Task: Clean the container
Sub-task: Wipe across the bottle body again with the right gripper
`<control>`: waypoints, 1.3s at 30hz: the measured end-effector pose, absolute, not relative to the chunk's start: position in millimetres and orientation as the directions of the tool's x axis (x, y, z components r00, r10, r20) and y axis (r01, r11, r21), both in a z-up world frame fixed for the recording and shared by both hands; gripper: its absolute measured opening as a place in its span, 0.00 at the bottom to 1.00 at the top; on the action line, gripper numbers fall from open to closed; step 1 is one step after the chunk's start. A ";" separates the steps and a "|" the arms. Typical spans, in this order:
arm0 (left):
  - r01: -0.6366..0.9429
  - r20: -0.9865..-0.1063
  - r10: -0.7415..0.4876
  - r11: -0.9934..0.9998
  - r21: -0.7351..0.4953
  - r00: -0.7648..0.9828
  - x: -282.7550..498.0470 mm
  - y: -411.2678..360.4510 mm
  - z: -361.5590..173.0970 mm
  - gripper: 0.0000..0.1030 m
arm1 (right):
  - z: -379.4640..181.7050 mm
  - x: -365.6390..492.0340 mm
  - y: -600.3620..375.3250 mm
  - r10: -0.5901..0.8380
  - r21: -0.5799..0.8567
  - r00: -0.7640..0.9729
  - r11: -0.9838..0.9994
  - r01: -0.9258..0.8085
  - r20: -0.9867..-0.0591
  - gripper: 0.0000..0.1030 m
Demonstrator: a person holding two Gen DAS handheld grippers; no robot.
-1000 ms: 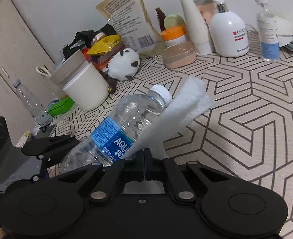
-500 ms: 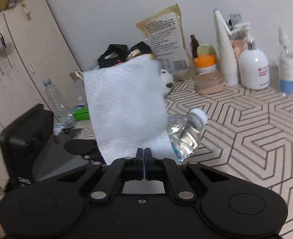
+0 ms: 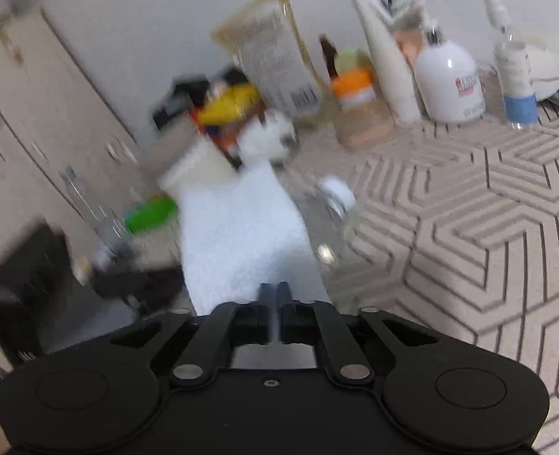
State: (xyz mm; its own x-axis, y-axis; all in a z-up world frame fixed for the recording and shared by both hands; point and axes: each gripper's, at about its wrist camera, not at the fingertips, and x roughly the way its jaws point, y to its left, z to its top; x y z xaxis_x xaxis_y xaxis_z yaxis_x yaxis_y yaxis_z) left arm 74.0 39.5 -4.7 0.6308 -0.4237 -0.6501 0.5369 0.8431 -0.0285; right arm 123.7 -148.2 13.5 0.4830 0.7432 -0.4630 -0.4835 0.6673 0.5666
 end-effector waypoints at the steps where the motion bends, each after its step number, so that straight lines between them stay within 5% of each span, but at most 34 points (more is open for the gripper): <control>1: 0.538 -0.650 -0.422 0.843 -0.025 0.632 73.6 39.0 -4.9 0.68 | 13.3 124.3 -148.0 0.761 0.587 0.469 0.646 -0.488 -0.448 0.36; 6: 0.540 -0.649 -0.423 0.842 -0.023 0.632 73.3 38.5 -5.0 0.68 | 13.3 118.6 -135.4 0.720 0.508 0.496 0.694 -0.510 -0.486 0.39; 20: 0.548 -0.646 -0.424 0.837 -0.012 0.634 73.0 37.1 -6.4 0.71 | 7.3 118.0 -141.2 0.784 0.587 0.388 0.620 -0.521 -0.484 0.48; 29: 0.559 -0.642 -0.430 0.829 -0.003 0.635 72.6 35.3 -7.0 0.71 | 10.8 150.0 -141.8 0.690 0.525 0.506 0.723 -0.448 -0.517 0.58; 39: 0.559 -0.671 -0.454 0.826 -0.070 0.587 80.5 45.5 -1.9 0.70 | -8.1 168.8 -160.7 0.764 0.676 0.436 0.635 -0.374 -0.476 0.60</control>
State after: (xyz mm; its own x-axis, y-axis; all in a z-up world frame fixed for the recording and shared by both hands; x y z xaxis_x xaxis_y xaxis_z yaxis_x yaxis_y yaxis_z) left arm 80.5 45.5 -1.9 0.5865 -0.4536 -0.6710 0.5592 0.8261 -0.0697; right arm 168.8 -160.7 -8.1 0.4358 0.7637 -0.4763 -0.3738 0.6350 0.6761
